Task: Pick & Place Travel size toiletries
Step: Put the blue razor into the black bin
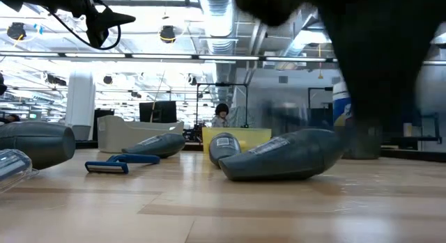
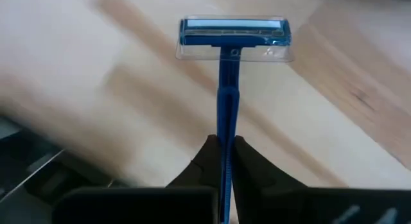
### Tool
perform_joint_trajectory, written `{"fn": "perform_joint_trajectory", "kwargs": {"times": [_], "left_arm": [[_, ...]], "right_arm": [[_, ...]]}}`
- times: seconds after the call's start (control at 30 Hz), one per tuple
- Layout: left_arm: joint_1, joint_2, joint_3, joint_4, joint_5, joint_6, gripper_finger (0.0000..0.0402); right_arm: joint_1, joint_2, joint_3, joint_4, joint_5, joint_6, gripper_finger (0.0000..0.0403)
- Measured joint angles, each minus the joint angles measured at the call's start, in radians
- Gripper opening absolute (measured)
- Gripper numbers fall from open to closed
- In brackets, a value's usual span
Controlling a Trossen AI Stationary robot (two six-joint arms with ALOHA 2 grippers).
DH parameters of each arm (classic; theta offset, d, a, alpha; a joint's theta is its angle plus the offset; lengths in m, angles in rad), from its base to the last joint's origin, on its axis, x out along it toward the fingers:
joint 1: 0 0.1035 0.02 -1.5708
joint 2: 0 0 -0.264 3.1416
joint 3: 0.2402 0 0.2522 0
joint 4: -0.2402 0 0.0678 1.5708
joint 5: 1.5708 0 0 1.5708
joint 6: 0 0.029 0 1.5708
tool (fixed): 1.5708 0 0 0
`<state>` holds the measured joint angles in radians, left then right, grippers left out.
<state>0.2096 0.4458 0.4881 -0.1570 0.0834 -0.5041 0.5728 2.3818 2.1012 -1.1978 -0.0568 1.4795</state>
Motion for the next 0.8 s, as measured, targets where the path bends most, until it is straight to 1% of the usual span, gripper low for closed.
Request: {"fn": "perform_joint_trajectory", "kwargs": {"times": [0.07,0.17,0.27,0.33,0.37,0.47,0.57,0.6,0.67,0.8], "left_arm": [[0.000,0.000,0.000,0.000,0.000,0.000,0.0192],[0.000,0.000,0.000,0.000,0.000,0.001,0.0192],[0.000,0.000,0.000,0.000,0.000,0.002,0.0192],[0.000,0.000,0.000,0.000,0.000,0.002,0.0192],[0.000,0.000,0.000,0.000,0.000,0.002,0.0192],[0.000,0.000,0.000,0.000,0.000,0.002,0.0192],[0.000,0.000,0.000,0.000,0.000,0.000,0.0192],[0.000,0.000,0.000,0.000,0.000,0.000,0.0192],[0.000,0.000,0.000,0.000,-0.001,-0.002,0.0191],[0.000,0.000,0.000,0.000,-0.001,-0.006,0.0191]], "right_arm": [[-0.004,-0.051,0.002,-0.034,0.011,-0.031,0.0004],[-0.022,-0.116,0.000,-0.105,0.081,-0.079,0.0004],[-0.058,-0.205,0.003,-0.245,0.156,-0.154,0.0001],[-0.100,-0.255,0.004,-0.369,0.208,-0.213,0.0001],[-0.128,-0.275,0.002,-0.393,0.232,-0.254,0.0001],[-0.229,-0.357,-0.045,-0.344,0.288,-0.447,0.0001],[-0.355,-0.448,-0.115,-0.370,0.339,-0.562,0.0004],[-0.397,-0.474,-0.158,-0.373,0.353,-0.604,0.0005],[-0.488,-0.527,-0.248,-0.314,0.356,-0.685,0.0005],[-0.657,-0.679,-0.448,-0.233,0.356,-0.792,0.0004]]}}
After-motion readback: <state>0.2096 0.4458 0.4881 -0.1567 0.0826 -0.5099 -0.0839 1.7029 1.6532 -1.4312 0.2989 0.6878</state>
